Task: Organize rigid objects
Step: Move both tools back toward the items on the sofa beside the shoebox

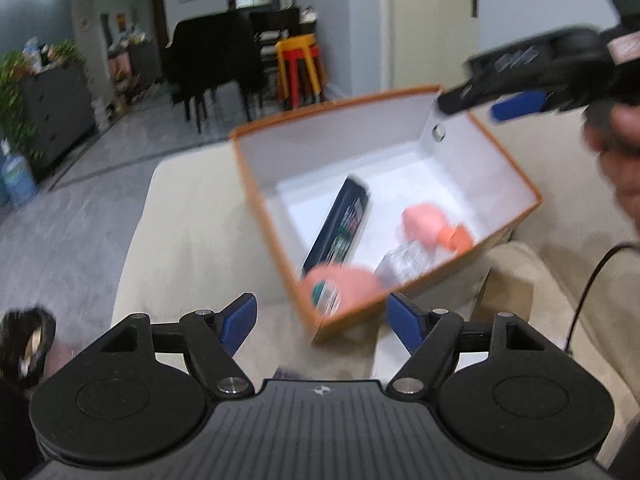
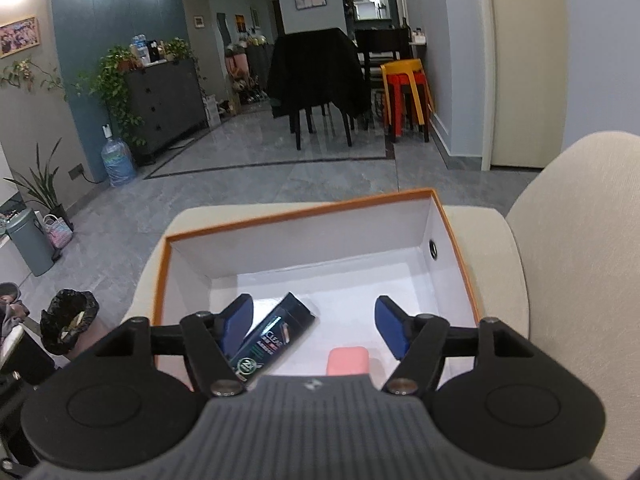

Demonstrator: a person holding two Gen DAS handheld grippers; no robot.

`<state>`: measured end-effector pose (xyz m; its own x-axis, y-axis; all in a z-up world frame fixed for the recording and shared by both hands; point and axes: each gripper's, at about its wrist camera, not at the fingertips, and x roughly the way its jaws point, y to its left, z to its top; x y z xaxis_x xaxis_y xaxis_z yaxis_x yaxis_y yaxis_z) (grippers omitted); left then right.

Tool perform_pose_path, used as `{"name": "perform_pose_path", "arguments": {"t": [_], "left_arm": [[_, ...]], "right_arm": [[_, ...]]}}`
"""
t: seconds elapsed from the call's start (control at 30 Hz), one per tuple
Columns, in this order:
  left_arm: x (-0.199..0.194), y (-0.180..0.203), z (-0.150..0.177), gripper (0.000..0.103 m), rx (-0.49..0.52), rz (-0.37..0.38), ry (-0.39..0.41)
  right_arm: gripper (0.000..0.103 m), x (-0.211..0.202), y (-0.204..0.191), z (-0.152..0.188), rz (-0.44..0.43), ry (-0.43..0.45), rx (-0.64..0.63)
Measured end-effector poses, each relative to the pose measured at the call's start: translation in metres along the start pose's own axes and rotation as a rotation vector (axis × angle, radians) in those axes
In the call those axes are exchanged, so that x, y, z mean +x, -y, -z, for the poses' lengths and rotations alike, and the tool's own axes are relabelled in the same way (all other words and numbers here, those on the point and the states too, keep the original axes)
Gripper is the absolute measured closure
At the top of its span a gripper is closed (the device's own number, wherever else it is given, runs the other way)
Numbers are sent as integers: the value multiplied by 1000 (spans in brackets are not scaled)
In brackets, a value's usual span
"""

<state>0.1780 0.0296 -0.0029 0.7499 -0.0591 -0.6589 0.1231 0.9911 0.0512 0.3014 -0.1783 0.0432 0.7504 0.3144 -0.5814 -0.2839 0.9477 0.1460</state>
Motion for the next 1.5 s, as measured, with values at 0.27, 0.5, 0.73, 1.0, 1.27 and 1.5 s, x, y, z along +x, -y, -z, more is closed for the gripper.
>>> {"name": "perform_pose_path", "arguments": {"t": [0.27, 0.5, 0.73, 1.0, 1.27, 1.5], "left_arm": [[-6, -20, 43, 16, -91, 7, -54], [-18, -30, 68, 16, -113, 21, -64], [-16, -37, 86, 16, -150, 40, -79], [-19, -35, 98, 16, -137, 56, -92], [-11, -32, 105, 16, -17, 37, -82], [7, -43, 100, 16, 64, 72, -68]], "right_arm": [[31, -15, 1, 14, 40, -12, -9], [27, -30, -5, 26, 55, 19, 2], [27, -41, -1, 78, 5, -42, 67], [27, -54, 12, 151, 52, -156, 122], [27, -59, 6, 193, 73, -248, 96], [27, -48, -20, 200, 18, -255, -50]]}}
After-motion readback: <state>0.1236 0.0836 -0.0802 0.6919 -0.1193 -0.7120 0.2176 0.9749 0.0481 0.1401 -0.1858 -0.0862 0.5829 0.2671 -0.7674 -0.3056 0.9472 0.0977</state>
